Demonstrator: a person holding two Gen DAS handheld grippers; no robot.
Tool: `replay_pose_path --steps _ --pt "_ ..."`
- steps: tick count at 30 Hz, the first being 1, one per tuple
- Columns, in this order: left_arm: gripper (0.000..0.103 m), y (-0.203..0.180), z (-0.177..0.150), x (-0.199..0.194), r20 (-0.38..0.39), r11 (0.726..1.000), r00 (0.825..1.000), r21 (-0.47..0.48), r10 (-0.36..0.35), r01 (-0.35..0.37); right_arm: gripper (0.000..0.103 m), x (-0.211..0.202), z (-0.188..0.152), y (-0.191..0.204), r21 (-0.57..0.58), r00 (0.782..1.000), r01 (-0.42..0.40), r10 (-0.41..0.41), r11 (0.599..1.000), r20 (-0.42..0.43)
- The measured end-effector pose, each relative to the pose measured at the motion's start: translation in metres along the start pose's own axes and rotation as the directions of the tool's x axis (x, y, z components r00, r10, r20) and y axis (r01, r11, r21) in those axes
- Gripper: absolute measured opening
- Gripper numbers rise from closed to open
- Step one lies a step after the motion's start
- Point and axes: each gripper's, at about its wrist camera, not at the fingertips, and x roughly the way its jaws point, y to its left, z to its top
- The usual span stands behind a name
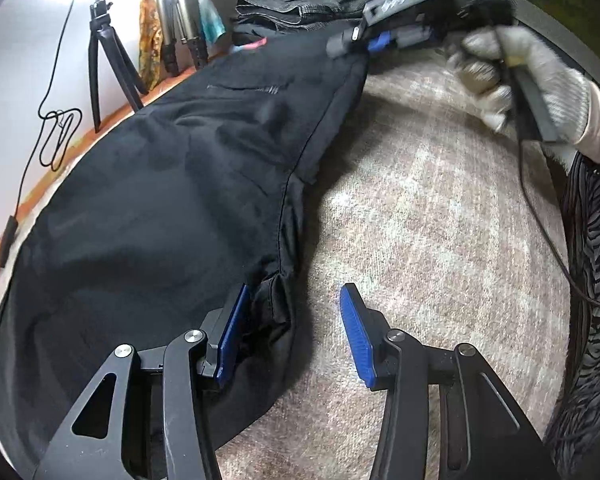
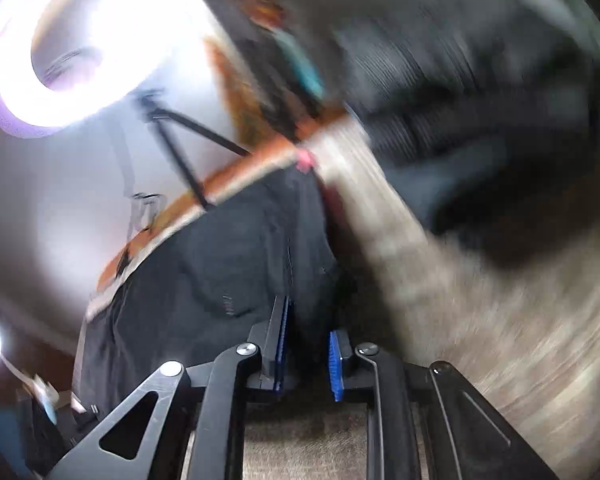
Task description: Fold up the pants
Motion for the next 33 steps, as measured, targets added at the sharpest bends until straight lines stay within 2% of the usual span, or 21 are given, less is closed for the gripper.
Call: replay_pose_path --steps 2,3,6,8,9,10,11,12,16,18,20,21,22,23,24,26,29,30,33 --pt "0.045 0.001 0.0 0.0 0.001 1.0 1.0 -0.006 0.002 -0.002 0.012 -0.015 0.005 0.011 -0.084 0.998 0.041 -0.036 0.996 0.058" --pt "0.045 0.001 0.0 -0.002 0.001 1.0 1.0 -0.01 0.01 -0.01 0.011 -0.014 0.006 0.011 -0.103 0.997 0.062 -0.056 0.993 0.057" --pt "0.045 0.008 -0.007 -0.018 0.015 0.997 0.999 -0.065 0.037 -0.036 0.01 0.008 -0.002 0.009 -0.162 0.987 0.161 -0.161 0.974 0.013" --pt "0.045 0.019 -0.017 -0.037 0.038 0.988 0.997 -0.144 0.065 -0.059 0.011 0.014 -0.007 0.008 -0.18 0.982 0.18 -0.186 0.967 -0.016" --pt "0.045 0.027 -0.024 -0.047 0.045 0.98 0.996 -0.188 0.08 -0.071 0.018 0.013 -0.008 0.006 -0.177 0.983 0.177 -0.184 0.968 -0.025" --pt "0.045 0.032 -0.03 -0.055 0.05 0.973 0.995 -0.22 0.088 -0.075 0.028 0.011 -0.008 0.006 -0.176 0.981 0.182 -0.19 0.967 -0.029" --pt "0.045 0.039 -0.038 -0.065 0.057 0.962 0.993 -0.26 0.099 -0.081 0.033 0.008 -0.007 0.007 -0.175 0.978 0.201 -0.208 0.964 -0.025" --pt "0.045 0.047 -0.048 -0.078 0.061 0.947 0.991 -0.307 0.121 -0.096 0.038 0.001 -0.008 0.004 -0.169 0.975 0.217 -0.221 0.961 -0.004" --pt "0.045 0.076 -0.095 -0.12 0.049 0.871 0.975 -0.461 0.215 -0.169 0.041 -0.023 -0.006 0.009 -0.161 0.968 0.248 -0.24 0.955 0.07" --pt "0.045 0.094 -0.125 -0.138 0.03 0.817 0.968 -0.543 0.247 -0.192 0.041 -0.027 -0.006 0.029 -0.222 0.975 0.216 -0.199 0.951 0.095" --pt "0.045 0.109 -0.15 -0.15 -0.002 0.769 0.958 -0.595 0.287 -0.232 0.041 -0.031 -0.012 0.053 -0.31 0.976 0.212 -0.181 0.927 0.124" --pt "0.045 0.118 -0.166 -0.158 -0.021 0.738 0.951 -0.625 0.31 -0.254 0.041 -0.031 -0.014 0.062 -0.338 0.98 0.188 -0.155 0.922 0.123" --pt "0.045 0.123 -0.174 -0.161 -0.029 0.72 0.947 -0.642 0.319 -0.262 0.041 -0.026 -0.016 0.075 -0.371 0.988 0.141 -0.108 0.918 0.108" --pt "0.045 0.129 -0.184 -0.165 -0.039 0.697 0.942 -0.662 0.333 -0.274 0.041 -0.023 -0.021 0.087 -0.404 0.996 0.077 -0.053 0.911 0.071" --pt "0.045 0.14 -0.197 -0.17 -0.053 0.663 0.935 -0.691 0.35 -0.288 0.041 -0.019 -0.025 0.101 -0.439 1.0 0.012 -0.001 0.898 0.024" --pt "0.045 0.152 -0.21 -0.177 -0.057 0.623 0.929 -0.727 0.365 -0.29 0.041 -0.009 -0.038 0.13 -0.505 0.996 -0.093 0.08 0.858 -0.046" --pt "0.045 0.175 -0.23 -0.185 -0.055 0.563 0.925 -0.78 0.375 -0.275 0.042 0.011 -0.065 0.177 -0.596 0.965 -0.26 0.179 0.76 -0.193" --pt "0.045 0.181 -0.235 -0.186 -0.05 0.544 0.926 -0.797 0.374 -0.263 0.042 0.02 -0.079 0.194 -0.631 0.949 -0.312 0.193 0.71 -0.251" --pt "0.045 0.189 -0.243 -0.189 -0.07 0.519 0.917 -0.806 0.393 -0.284 0.042 0.043 -0.109 0.225 -0.704 0.934 -0.347 0.158 0.62 -0.321"
